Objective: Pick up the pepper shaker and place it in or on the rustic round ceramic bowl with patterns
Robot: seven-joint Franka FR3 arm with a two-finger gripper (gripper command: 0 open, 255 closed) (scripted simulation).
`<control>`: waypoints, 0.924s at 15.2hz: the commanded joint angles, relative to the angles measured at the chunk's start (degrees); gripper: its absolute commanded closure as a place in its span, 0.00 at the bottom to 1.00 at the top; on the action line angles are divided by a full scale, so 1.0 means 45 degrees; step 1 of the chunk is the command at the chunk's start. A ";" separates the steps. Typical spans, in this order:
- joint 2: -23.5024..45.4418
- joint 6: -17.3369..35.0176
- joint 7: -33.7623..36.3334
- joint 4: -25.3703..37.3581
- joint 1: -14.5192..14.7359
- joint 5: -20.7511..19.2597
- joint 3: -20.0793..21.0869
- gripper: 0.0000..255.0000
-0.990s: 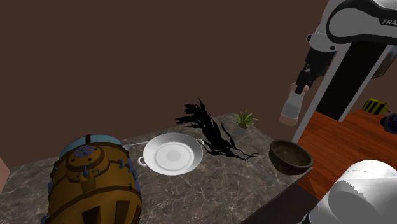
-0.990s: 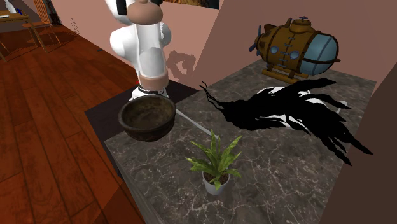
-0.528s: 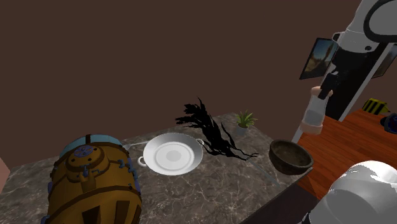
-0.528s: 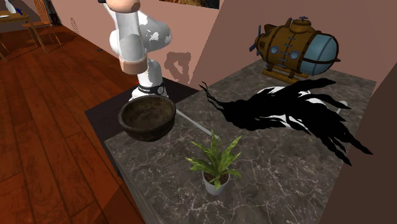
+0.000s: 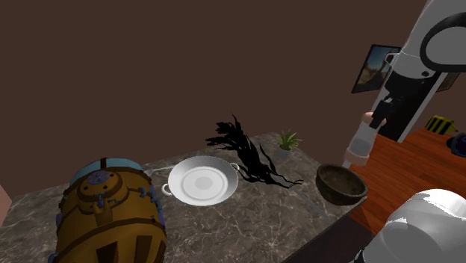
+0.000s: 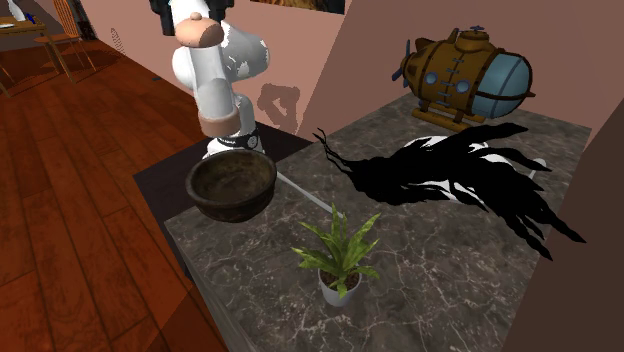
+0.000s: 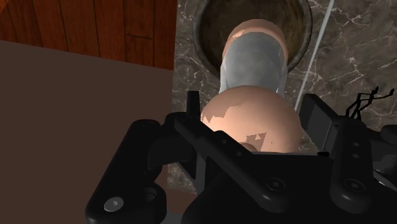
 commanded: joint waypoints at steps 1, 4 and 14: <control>-0.0160 0.0282 0.0046 -0.0436 -0.0033 -0.0084 -0.0085 1.00; -0.0385 0.0659 0.0124 -0.1045 -0.0082 -0.0194 -0.0191 1.00; -0.1010 0.1954 0.0370 -0.2986 -0.0293 -0.0639 -0.0610 1.00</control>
